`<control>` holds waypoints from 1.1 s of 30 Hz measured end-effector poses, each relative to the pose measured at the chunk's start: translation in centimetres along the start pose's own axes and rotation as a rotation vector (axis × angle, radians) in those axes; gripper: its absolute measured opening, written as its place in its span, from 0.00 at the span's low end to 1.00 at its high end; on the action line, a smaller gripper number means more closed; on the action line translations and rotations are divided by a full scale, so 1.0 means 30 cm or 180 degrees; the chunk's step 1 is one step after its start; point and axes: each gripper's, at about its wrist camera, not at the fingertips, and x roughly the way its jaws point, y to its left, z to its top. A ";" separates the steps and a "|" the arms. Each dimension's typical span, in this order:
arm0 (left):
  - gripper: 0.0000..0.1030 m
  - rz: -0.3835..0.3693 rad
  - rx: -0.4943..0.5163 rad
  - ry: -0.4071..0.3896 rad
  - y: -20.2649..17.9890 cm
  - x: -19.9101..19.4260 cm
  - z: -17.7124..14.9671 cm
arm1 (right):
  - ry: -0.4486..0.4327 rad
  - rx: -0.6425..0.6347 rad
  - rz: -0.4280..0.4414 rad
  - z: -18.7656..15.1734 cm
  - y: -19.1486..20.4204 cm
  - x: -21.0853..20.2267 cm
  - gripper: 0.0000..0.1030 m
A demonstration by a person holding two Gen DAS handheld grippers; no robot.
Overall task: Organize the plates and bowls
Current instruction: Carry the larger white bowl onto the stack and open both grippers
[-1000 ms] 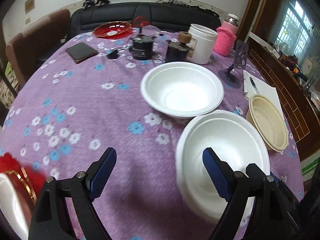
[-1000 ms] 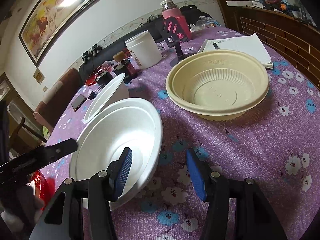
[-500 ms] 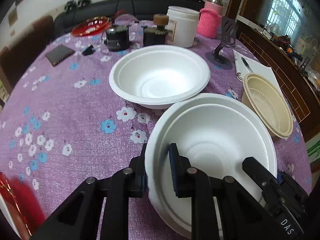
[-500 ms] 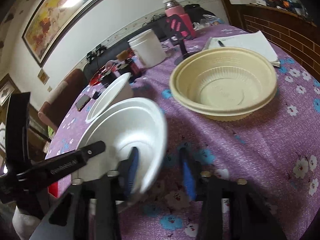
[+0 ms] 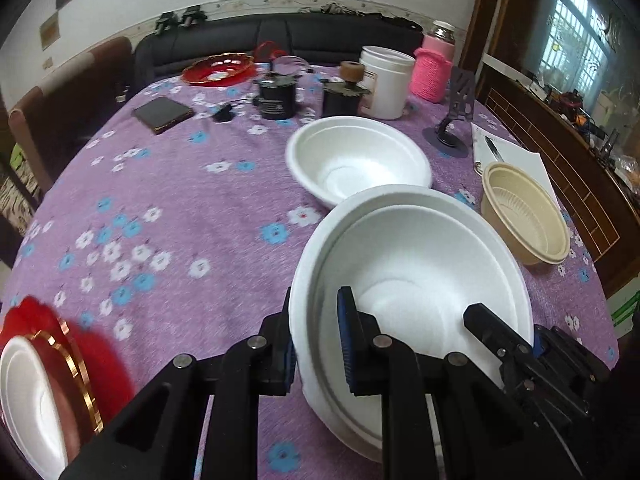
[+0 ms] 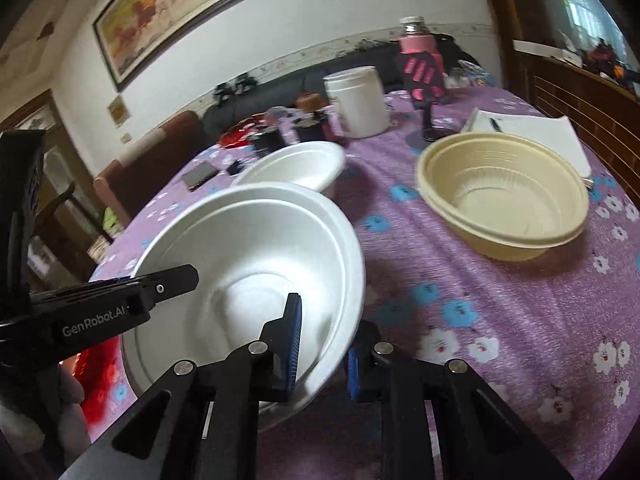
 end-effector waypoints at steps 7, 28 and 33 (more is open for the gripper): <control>0.18 0.0078 -0.0188 -0.0233 0.152 -0.165 -0.058 | 0.0119 -0.0091 0.0521 -0.009 0.189 -0.065 0.16; 0.19 0.0519 -0.1372 -0.0489 0.813 -0.452 -0.288 | 0.0572 -0.1171 0.1005 -0.104 0.894 0.087 0.17; 0.19 0.0657 -0.1371 -0.0422 0.862 -0.433 -0.318 | 0.0720 -0.1210 0.1001 -0.127 0.935 0.153 0.17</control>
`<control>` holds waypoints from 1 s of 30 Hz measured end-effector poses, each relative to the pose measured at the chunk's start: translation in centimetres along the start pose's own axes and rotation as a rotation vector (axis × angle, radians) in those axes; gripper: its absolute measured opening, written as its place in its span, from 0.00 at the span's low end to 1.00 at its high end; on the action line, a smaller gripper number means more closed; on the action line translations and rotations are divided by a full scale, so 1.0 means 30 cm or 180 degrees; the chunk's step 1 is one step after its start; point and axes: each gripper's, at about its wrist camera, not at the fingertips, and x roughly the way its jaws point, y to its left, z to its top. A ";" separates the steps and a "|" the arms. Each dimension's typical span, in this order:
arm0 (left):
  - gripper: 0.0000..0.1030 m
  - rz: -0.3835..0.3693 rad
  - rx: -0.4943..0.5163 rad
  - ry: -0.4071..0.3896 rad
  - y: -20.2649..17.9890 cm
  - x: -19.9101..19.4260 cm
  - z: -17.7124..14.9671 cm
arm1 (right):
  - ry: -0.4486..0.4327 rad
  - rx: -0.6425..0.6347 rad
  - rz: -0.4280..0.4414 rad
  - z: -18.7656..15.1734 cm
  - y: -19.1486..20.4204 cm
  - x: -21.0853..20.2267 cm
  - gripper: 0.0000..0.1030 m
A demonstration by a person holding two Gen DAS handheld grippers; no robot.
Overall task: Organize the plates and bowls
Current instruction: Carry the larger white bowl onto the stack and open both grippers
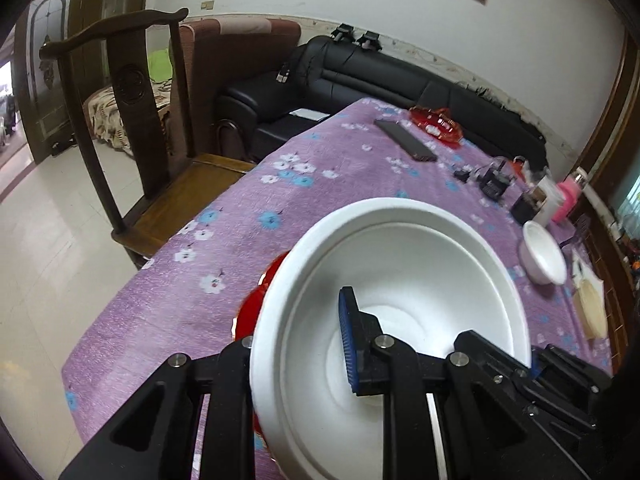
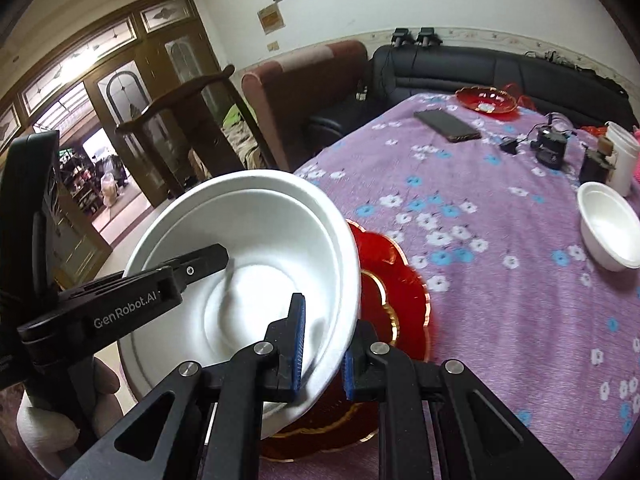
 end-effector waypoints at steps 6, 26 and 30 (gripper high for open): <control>0.36 0.0093 -0.0065 -0.0018 0.046 0.021 0.001 | 0.0081 0.0048 -0.0080 0.003 -0.020 0.033 0.17; 0.51 0.0072 -0.0286 -0.0189 0.111 -0.017 0.018 | -0.0264 -0.0216 -0.0394 0.013 0.031 0.025 0.60; 0.55 0.0062 -0.0287 -0.0234 0.109 -0.032 0.022 | -0.0355 -0.0140 -0.0411 0.024 0.016 -0.014 0.61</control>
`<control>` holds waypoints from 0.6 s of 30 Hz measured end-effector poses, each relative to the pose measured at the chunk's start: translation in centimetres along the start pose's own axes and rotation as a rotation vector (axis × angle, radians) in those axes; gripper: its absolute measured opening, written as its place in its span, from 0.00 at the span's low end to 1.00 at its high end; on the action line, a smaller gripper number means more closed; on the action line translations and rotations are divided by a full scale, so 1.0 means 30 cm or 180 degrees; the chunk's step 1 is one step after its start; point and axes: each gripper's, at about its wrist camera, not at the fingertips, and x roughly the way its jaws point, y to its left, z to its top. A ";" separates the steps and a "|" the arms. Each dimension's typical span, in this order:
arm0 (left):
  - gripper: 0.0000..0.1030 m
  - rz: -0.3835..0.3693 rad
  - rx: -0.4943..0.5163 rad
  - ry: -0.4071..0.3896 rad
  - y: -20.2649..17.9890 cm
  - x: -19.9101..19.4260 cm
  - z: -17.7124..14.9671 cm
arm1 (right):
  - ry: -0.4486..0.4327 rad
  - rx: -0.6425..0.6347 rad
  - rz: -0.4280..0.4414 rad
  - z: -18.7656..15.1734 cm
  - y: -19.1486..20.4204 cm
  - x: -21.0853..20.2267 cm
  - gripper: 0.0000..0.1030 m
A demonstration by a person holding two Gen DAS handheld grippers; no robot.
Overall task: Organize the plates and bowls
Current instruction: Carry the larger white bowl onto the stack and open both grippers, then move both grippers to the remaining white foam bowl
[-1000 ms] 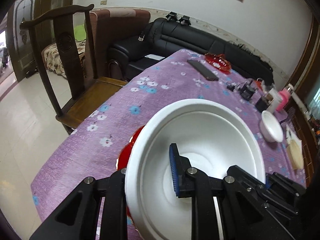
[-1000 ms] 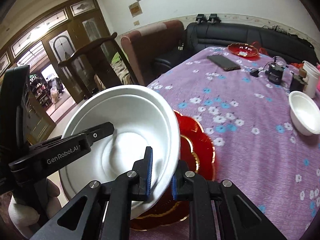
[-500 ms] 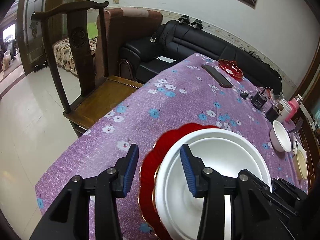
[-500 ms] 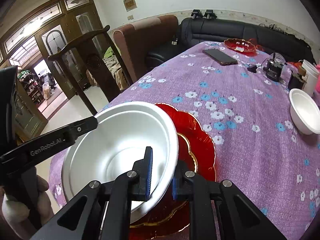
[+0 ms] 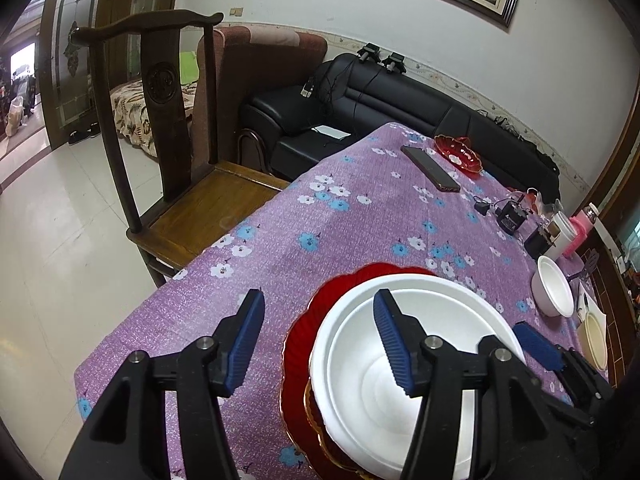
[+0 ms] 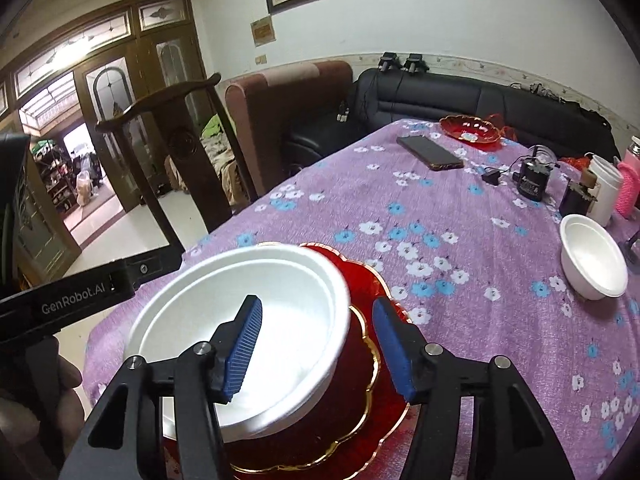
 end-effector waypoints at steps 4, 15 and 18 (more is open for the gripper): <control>0.57 -0.0010 0.0056 -0.0030 -0.013 -0.013 0.001 | -0.0125 0.0096 -0.0053 0.006 -0.036 -0.062 0.63; 0.64 -0.0114 0.0349 -0.0156 -0.104 -0.078 -0.011 | -0.0684 0.0067 -0.0944 -0.072 -0.210 -0.310 0.82; 0.65 -0.0161 0.0463 -0.0188 -0.146 -0.102 -0.022 | -0.0723 0.0264 -0.1172 -0.105 -0.321 -0.371 0.87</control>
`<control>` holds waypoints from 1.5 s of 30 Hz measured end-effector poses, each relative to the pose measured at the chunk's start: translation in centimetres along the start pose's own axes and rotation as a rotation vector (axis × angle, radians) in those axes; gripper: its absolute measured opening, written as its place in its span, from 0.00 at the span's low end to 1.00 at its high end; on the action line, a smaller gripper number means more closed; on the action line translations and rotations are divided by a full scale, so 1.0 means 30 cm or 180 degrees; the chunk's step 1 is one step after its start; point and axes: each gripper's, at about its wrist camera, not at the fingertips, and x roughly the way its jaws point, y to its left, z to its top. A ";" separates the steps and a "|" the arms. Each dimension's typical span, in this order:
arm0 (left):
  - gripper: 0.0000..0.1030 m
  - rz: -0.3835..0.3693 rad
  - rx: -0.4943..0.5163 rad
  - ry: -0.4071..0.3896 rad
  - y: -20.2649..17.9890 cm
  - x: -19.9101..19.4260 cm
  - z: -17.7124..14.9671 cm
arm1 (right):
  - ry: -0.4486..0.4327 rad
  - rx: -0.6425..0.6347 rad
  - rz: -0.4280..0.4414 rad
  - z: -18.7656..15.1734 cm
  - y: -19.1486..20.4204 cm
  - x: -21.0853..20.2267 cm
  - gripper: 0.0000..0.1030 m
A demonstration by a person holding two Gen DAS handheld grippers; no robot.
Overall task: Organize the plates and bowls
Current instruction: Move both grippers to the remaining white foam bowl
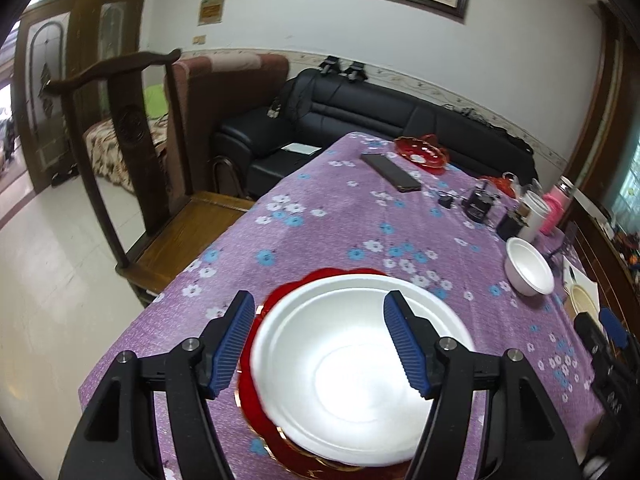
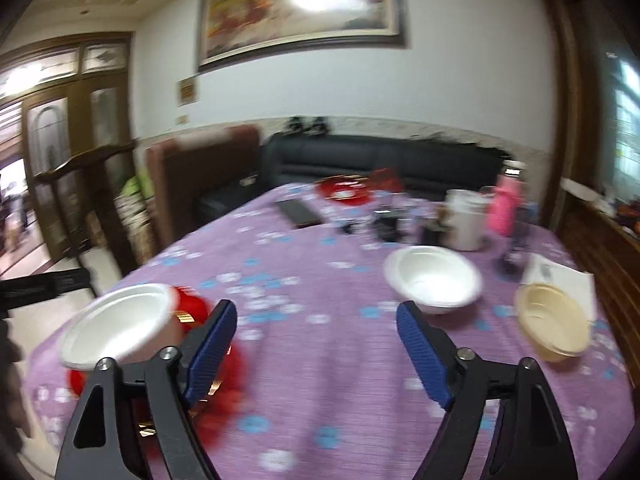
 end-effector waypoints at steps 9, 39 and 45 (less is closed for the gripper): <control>0.71 -0.0225 0.0386 0.0003 -0.189 -0.050 -0.031 | 0.0304 0.0614 -0.0235 -0.067 -0.324 -0.047 0.87; 0.71 -0.0830 0.1009 0.0421 -0.538 0.021 -0.158 | 0.0550 0.0782 -0.0280 -0.091 -0.417 -0.029 0.87; 0.71 -0.0865 0.0936 0.0465 -0.533 0.034 -0.147 | 0.0688 0.1057 -0.0143 -0.047 -0.487 0.052 0.87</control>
